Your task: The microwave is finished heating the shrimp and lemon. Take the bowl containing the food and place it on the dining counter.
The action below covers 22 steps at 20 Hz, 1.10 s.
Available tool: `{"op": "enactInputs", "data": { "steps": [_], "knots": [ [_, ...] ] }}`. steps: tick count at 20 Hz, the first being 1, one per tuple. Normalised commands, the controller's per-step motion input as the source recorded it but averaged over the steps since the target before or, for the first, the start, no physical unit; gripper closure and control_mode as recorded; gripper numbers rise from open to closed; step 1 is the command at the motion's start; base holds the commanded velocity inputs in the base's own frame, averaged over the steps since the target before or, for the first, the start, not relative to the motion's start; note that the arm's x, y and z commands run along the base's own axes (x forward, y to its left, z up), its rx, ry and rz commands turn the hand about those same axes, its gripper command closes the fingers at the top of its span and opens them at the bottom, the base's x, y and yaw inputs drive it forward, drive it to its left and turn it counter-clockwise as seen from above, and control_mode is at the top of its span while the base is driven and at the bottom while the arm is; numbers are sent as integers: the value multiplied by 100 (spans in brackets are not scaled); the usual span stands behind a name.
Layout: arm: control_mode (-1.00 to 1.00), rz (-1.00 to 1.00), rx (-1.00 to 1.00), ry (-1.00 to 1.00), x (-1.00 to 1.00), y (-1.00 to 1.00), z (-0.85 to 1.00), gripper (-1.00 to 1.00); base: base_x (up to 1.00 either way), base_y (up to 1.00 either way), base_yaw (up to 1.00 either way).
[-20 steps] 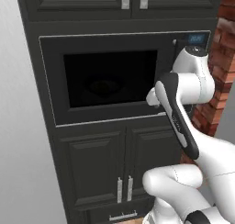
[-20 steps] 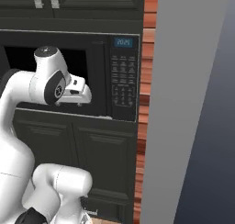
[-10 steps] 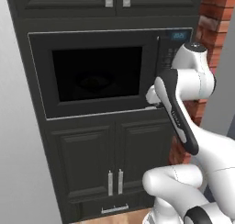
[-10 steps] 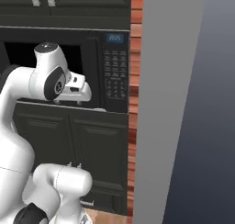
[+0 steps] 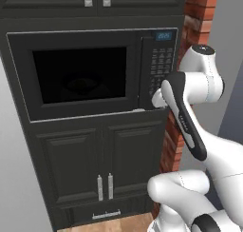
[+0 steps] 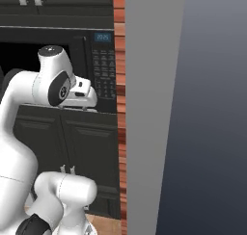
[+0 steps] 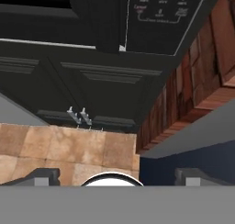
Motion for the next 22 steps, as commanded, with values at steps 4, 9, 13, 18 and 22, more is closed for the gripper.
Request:
{"op": "enactInputs", "data": {
  "steps": [4,9,13,18,22],
  "knots": [
    [100,0,0,0,0,0,0,-100,-33,-2,0],
    [-100,0,0,0,-8,0,0,-100,0,0,0],
    [-100,0,0,0,0,0,0,-100,0,0,0],
    [-100,-1,0,-26,11,10,23,-100,0,0,0],
    [-100,0,0,-34,39,21,24,-100,0,0,0]
  ]
}}
